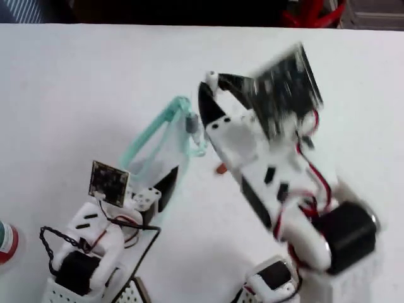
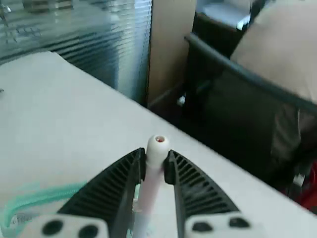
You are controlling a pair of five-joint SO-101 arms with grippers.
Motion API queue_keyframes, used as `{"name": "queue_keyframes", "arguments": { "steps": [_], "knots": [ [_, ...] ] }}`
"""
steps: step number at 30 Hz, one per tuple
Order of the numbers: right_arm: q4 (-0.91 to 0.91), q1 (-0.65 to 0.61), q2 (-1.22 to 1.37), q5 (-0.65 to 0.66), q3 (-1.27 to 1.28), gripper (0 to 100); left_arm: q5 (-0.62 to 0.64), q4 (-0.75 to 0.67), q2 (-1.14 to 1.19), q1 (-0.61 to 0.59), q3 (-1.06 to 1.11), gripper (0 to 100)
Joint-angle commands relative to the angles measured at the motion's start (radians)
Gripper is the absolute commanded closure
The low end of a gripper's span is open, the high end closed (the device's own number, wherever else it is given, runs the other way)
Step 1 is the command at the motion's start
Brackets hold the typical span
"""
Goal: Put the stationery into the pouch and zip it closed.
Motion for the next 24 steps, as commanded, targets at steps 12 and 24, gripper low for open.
{"name": "queue_keyframes", "arguments": {
  "steps": [12,24],
  "knots": [
    [-0.343,-0.275,-0.044,0.041,0.123,98.1,-0.008,0.000,0.007,0.022,-0.002,79],
    [-0.226,-0.274,-0.114,0.043,0.129,98.1,-0.008,-0.005,0.007,0.022,-0.005,79]
  ]
}}
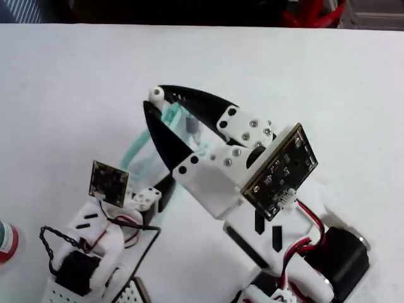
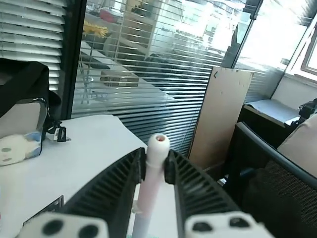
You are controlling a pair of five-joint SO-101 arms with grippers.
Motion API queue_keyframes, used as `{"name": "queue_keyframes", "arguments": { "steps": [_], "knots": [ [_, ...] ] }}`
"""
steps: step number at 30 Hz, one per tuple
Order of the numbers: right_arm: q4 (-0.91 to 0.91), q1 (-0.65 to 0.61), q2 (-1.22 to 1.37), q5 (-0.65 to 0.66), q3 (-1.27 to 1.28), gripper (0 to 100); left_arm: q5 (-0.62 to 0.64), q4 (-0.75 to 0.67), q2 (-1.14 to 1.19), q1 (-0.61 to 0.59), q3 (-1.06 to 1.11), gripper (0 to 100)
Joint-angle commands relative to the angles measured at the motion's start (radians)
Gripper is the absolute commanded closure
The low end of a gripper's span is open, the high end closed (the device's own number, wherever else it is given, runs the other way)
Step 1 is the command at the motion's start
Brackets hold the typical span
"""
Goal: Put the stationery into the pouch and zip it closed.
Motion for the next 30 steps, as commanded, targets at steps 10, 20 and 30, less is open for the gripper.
{"name": "queue_keyframes", "arguments": {
  "steps": [10,20,30],
  "knots": [
    [0.036,-0.007,0.093,0.014,0.124,97.5,-0.008,0.000,0.007,0.022,-0.002,79],
    [0.170,-0.090,0.036,0.009,0.120,68.8,0.002,0.002,0.007,-0.013,-0.008,77],
    [0.166,-0.039,-0.028,0.009,0.121,69.4,0.055,0.172,0.007,-0.065,-0.203,74]
  ]
}}
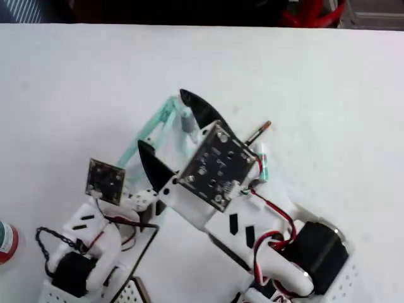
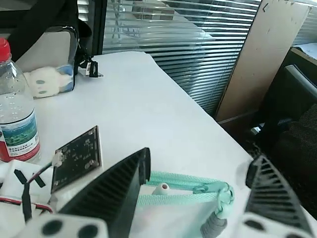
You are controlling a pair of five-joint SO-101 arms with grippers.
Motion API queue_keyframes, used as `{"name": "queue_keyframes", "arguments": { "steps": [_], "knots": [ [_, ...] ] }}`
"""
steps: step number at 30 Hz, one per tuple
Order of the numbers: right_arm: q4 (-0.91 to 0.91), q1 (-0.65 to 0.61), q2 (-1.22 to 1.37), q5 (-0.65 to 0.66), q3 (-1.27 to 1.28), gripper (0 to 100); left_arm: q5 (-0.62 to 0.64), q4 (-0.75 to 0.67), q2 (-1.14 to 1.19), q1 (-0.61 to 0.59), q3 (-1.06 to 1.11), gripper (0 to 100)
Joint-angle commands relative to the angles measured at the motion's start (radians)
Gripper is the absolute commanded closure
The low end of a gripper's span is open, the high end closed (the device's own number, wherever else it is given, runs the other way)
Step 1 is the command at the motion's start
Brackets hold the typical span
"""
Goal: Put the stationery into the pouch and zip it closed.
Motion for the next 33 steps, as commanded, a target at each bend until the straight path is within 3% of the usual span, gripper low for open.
{"name": "queue_keyframes", "arguments": {
  "steps": [1,7,11,14,16,19,22,25,33],
  "knots": [
    [0.002,0.070,-0.013,0.006,-0.008,69.4,0.025,0.086,-0.008,-0.045,-0.144,73],
    [0.004,0.285,0.008,-0.028,0.020,71.4,-0.097,0.061,-0.008,0.001,-0.110,73],
    [0.030,0.297,0.025,-0.048,0.037,73.1,-0.147,0.015,-0.005,0.021,-0.086,73],
    [0.044,0.303,0.018,-0.048,0.037,73.8,-0.147,-0.048,-0.008,-0.091,-0.043,73],
    [0.062,0.329,0.021,-0.048,0.035,73.6,-0.147,-0.048,-0.008,-0.035,-0.018,73],
    [0.076,0.469,0.051,-0.072,0.064,73.6,-0.147,-0.041,-0.008,-0.087,-0.043,75],
    [0.068,0.684,0.133,-0.183,0.127,73.5,-0.129,-0.049,-0.008,-0.127,-0.038,75],
    [0.038,0.809,0.268,-0.249,0.173,73.5,-0.104,-0.040,-0.008,-0.053,-0.034,75],
    [-0.073,0.832,0.704,-0.377,0.192,73.7,-0.121,-0.049,-0.008,-0.012,0.040,75]
  ]
}}
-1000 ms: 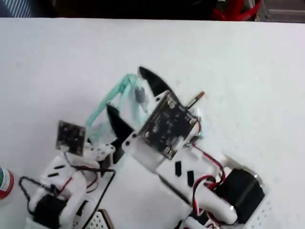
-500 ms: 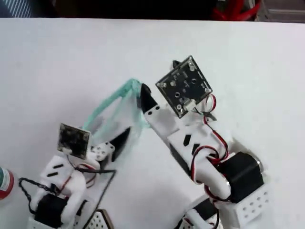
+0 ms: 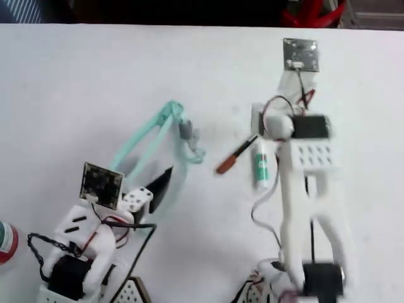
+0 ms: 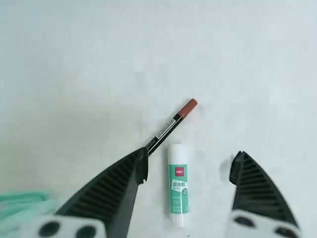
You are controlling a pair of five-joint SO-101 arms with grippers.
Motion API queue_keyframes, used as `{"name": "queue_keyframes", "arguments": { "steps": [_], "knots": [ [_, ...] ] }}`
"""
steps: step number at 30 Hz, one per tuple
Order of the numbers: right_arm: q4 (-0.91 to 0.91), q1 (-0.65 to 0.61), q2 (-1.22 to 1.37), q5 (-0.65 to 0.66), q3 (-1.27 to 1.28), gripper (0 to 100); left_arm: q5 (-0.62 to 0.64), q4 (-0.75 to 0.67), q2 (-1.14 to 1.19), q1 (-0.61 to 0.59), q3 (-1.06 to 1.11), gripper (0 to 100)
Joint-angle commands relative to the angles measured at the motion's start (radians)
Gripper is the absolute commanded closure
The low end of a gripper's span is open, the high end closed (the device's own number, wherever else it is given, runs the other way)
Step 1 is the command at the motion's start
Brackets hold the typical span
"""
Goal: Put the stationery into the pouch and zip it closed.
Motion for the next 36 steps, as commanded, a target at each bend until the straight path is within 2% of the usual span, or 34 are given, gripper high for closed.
{"name": "queue_keyframes", "arguments": {
  "steps": [1,5,11,22,24,28,30,36],
  "knots": [
    [-0.090,0.016,0.176,-0.026,-0.008,73.7,0.002,-0.034,0.007,0.038,0.035,75],
    [-0.203,0.016,0.349,-0.054,-0.017,73.7,0.002,-0.029,0.007,0.041,0.034,75],
    [-0.160,0.047,0.486,-0.133,-0.164,73.7,0.008,-0.031,0.007,0.041,0.032,75],
    [-0.104,0.025,0.837,-0.130,-0.494,74.1,0.008,-0.028,0.007,0.045,0.032,75],
    [-0.067,0.025,0.888,-0.129,-0.571,79.2,0.006,-0.028,0.007,0.045,0.032,75],
    [0.004,0.027,0.960,-0.127,-0.671,99.5,0.003,-0.028,0.007,0.045,0.032,75],
    [0.047,0.027,0.961,-0.127,-0.700,96.3,0.003,-0.028,0.007,0.045,0.032,75],
    [0.137,0.024,0.797,-0.127,-0.761,98.1,0.006,-0.028,0.007,0.045,0.035,75]
  ]
}}
